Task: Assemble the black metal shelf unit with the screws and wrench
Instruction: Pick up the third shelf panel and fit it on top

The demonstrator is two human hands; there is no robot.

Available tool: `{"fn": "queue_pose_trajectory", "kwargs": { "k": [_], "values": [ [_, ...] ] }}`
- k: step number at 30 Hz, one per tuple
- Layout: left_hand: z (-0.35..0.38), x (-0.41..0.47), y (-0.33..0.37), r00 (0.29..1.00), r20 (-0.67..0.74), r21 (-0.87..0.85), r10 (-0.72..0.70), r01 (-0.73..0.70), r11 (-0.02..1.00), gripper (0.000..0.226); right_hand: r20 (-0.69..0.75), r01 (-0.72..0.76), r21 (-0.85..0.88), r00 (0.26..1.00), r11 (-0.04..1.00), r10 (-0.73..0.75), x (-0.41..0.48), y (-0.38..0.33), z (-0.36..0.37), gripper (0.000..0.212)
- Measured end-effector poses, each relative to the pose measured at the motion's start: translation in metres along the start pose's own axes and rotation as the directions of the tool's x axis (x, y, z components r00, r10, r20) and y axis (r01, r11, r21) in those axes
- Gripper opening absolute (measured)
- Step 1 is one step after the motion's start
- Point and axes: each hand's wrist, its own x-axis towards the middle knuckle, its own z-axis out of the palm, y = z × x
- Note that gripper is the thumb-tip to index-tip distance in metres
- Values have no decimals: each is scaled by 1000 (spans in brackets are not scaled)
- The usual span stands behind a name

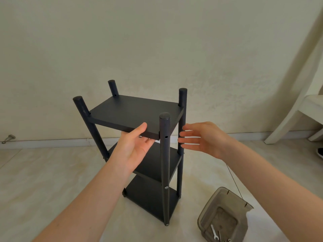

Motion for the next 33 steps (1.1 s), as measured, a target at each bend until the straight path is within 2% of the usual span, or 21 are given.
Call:
{"fn": "queue_pose_trajectory", "kwargs": {
  "k": [9,14,16,19,23,26,28,30,33],
  "values": [
    [3,-4,0,1000,3,-23,-20,20,1000,74,-131,-283,-157,956,946,264,30,92,-48,19],
    [3,-6,0,1000,20,-17,-15,15,1000,74,-279,-504,-233,854,832,439,35,189,-67,13],
    [2,-6,1,1000,22,-18,-9,10,1000,68,-343,-544,-299,828,783,444,34,229,-72,9],
    [0,-3,-1,1000,5,-5,-11,11,1000,59,-380,-557,-454,827,695,414,32,272,-69,15],
    [-4,1,-2,1000,21,-22,-21,21,1000,56,-353,-554,-636,828,537,436,34,315,-62,42],
    [-5,3,-3,999,36,-37,-19,20,999,58,-275,-482,-773,841,413,466,32,333,-53,23],
    [-8,6,-3,999,45,-37,-19,21,999,51,-287,-460,-789,862,407,419,33,339,-48,36],
    [-9,7,-3,999,38,-25,-34,35,999,38,-237,-413,-824,873,387,427,35,339,-44,44],
    [-8,6,-2,999,25,-18,-32,33,999,48,-112,-310,-878,873,364,474,39,337,-38,48]
  ]
}}
